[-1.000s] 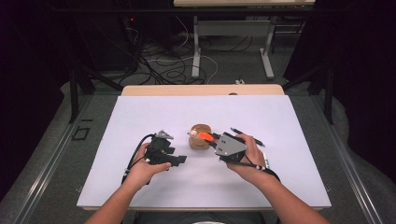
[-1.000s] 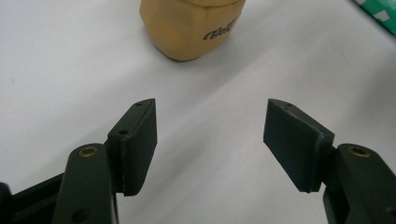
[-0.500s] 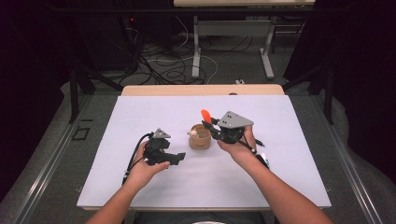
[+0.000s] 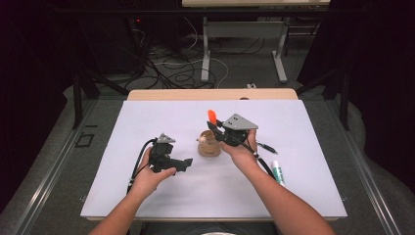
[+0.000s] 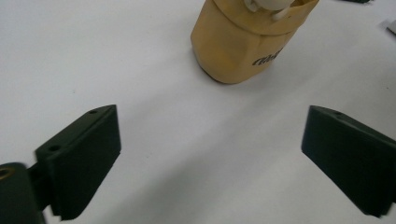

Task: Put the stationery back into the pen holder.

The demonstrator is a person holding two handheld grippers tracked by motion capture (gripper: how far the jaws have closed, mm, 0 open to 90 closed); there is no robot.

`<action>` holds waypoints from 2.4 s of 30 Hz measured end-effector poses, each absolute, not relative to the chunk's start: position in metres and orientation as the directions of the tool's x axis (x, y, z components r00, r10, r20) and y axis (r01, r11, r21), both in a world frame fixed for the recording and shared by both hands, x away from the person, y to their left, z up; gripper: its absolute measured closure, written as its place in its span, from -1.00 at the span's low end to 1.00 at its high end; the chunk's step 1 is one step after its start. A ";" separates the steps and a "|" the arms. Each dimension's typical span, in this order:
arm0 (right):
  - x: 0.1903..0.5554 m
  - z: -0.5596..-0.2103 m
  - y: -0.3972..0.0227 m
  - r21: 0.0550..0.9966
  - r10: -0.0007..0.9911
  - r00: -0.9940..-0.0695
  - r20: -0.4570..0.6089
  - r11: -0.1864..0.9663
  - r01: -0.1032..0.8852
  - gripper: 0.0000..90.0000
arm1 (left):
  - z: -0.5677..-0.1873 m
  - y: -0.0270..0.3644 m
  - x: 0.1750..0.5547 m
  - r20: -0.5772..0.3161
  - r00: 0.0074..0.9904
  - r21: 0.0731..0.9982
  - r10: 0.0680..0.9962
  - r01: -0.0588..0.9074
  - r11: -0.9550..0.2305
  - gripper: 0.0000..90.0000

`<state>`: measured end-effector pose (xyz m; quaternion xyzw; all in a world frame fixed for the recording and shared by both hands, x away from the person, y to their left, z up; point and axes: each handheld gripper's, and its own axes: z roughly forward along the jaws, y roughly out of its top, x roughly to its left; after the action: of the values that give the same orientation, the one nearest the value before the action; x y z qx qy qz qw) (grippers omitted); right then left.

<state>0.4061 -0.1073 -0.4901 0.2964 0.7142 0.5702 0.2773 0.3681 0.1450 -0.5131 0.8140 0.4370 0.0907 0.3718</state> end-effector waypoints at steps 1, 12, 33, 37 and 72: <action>0.407 -0.492 -0.107 0.977 0.740 -0.669 -0.066 0.183 0.105 0.71 | -0.513 0.145 0.368 -0.172 0.603 0.686 0.779 0.641 -0.345 -0.99; 0.410 -0.516 -0.103 0.974 0.762 -0.646 -0.034 0.170 0.149 0.71 | -0.516 0.148 0.369 -0.173 0.597 0.685 0.783 0.644 -0.341 -0.99; 0.408 -0.539 -0.107 0.959 0.787 -0.616 -0.027 0.194 0.206 0.61 | -0.519 0.146 0.369 -0.168 0.613 0.674 0.772 0.643 -0.363 -0.99; 0.407 -0.536 -0.108 0.964 0.799 -0.600 -0.033 0.184 0.192 0.51 | -0.519 0.146 0.369 -0.168 0.614 0.672 0.771 0.643 -0.366 -0.99; 0.378 -0.459 -0.179 0.910 0.815 -0.553 0.172 0.083 0.406 -0.33 | -0.516 0.149 0.370 -0.177 0.607 0.675 0.775 0.648 -0.353 -0.99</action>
<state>0.3783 -0.1786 -0.4589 0.4302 0.7094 0.5228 0.1958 0.3698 0.1492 -0.5165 0.8181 0.4346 0.0865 0.3666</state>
